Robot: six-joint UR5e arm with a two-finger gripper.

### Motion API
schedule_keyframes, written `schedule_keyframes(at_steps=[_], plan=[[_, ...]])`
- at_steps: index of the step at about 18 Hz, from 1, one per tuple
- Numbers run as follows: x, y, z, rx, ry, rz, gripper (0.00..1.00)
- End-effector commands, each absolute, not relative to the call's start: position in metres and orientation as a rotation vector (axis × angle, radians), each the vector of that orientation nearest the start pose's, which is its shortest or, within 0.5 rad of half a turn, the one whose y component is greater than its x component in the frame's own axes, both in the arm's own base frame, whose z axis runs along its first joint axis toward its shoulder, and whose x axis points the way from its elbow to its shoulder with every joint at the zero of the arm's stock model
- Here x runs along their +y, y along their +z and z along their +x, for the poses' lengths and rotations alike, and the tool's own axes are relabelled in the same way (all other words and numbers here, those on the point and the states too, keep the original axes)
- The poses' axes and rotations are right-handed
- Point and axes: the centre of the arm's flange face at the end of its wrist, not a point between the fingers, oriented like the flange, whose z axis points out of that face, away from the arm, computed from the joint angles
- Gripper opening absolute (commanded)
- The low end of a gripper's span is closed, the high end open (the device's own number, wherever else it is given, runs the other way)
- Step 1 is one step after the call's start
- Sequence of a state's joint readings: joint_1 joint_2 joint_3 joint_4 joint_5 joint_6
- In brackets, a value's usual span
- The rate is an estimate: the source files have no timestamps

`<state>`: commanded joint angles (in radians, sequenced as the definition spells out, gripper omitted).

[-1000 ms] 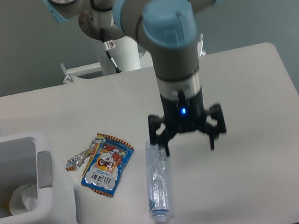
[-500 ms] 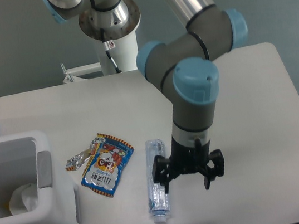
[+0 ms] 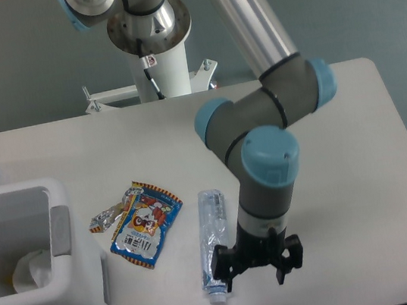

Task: Place the trash in the trash can
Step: 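Lower the open gripper around the bottle and close on it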

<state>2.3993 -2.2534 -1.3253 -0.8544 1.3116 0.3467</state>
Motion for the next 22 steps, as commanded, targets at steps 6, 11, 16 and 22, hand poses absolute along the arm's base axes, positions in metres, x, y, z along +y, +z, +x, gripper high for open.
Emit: schedule_keyframes(at_steps=[6,11,16,22], plan=[[0.632,0.236,-0.426,-0.592,-0.119,-2.736,1.00],[0.637,0.221,-0.420,-0.580,-0.129,-2.750,1.00],[0.651,0.203,-0.398,-0.548,-0.077,-2.817,1.00],[0.652,0.192,-0.395,-0.549,-0.063,-2.837,1.00]])
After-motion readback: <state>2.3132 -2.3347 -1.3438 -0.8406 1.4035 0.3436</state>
